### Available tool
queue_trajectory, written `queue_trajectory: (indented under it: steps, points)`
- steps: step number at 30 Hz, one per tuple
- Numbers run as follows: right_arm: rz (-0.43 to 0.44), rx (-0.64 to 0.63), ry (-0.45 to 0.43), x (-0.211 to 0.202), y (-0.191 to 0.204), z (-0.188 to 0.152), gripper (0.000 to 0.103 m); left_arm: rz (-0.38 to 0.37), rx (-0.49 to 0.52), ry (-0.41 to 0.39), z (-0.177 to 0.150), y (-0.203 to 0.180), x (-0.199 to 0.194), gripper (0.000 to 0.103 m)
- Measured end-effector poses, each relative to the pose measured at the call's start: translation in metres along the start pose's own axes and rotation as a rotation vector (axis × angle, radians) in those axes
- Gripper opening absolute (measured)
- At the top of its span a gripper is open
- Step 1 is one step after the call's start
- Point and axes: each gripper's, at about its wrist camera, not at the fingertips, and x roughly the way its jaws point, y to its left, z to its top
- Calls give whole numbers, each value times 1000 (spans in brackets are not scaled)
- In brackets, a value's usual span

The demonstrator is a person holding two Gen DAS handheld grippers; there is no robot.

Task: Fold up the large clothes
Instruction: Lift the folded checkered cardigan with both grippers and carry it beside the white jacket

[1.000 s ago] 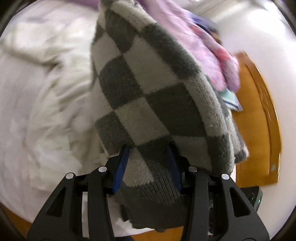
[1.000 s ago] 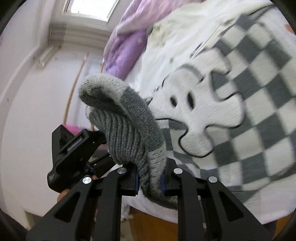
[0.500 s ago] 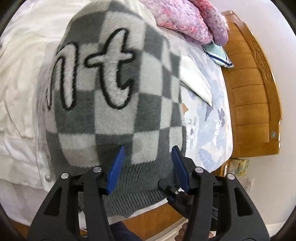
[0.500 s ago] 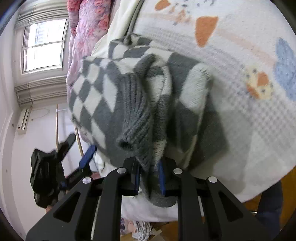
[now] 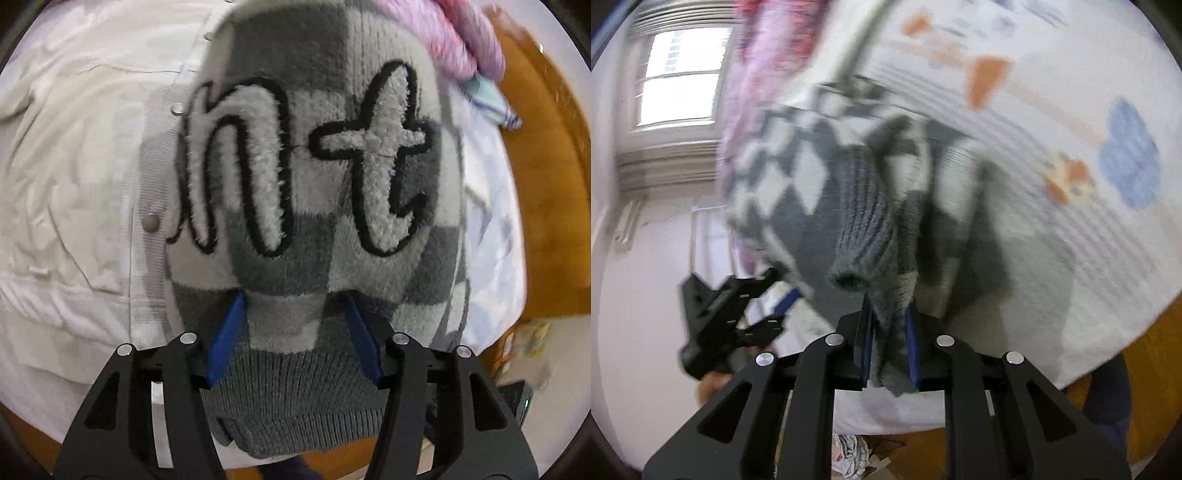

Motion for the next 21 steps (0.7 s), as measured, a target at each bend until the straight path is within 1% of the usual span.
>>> queue_trajectory:
  steps: [1, 2, 3, 4, 6, 7, 8, 9, 11, 12, 13, 15, 16, 17, 18, 20, 21]
  points:
    - [-7, 15, 5, -1, -2, 4, 24, 4, 1, -4, -1, 0, 1, 58]
    - [-39, 5, -17, -9, 0, 8, 24, 3, -2, -5, 0, 1, 1, 59]
    - [-81, -25, -30, -16, 4, 10, 29, -1, -3, -6, 1, 0, 2, 59]
    - [-102, -50, -30, -21, 8, 11, 35, -10, -4, -7, 1, 2, 1, 59]
    - [-143, -115, -28, -28, 18, 16, 35, -24, -7, -5, -2, -1, -1, 59]
    - [-188, -177, -28, -29, 27, 19, 37, -28, -7, -5, -4, 0, -1, 59]
    - [-218, -225, -39, -30, 36, 21, 38, -32, -10, -3, -1, 1, -1, 59]
    - [-236, -257, -47, -27, 42, 25, 39, -37, -15, -4, -5, 3, -6, 59]
    - [-316, -340, -72, -31, 60, 25, 47, -50, -32, -2, -6, 8, -10, 59]
    - [-313, -352, -89, -32, 63, 27, 54, -59, -44, -3, -4, 6, -12, 59]
    - [-297, -364, -97, -35, 67, 28, 57, -67, -49, -4, -3, 4, -15, 59]
    - [-300, -416, -121, -41, 78, 33, 59, -93, -64, -2, -6, 6, -23, 59]
    - [-304, -456, -135, -41, 84, 39, 64, -117, -80, -5, -8, 10, -28, 59]
    - [-299, -477, -136, -38, 89, 45, 65, -125, -88, -6, -10, 14, -32, 59]
    - [-298, -500, -127, -31, 94, 56, 66, -123, -89, -6, -12, 16, -34, 59]
    - [-265, -527, -79, -9, 100, 77, 66, -113, -92, -10, -14, 19, -36, 59]
    - [-244, -525, -42, 9, 102, 92, 66, -113, -97, -6, -15, 20, -35, 59]
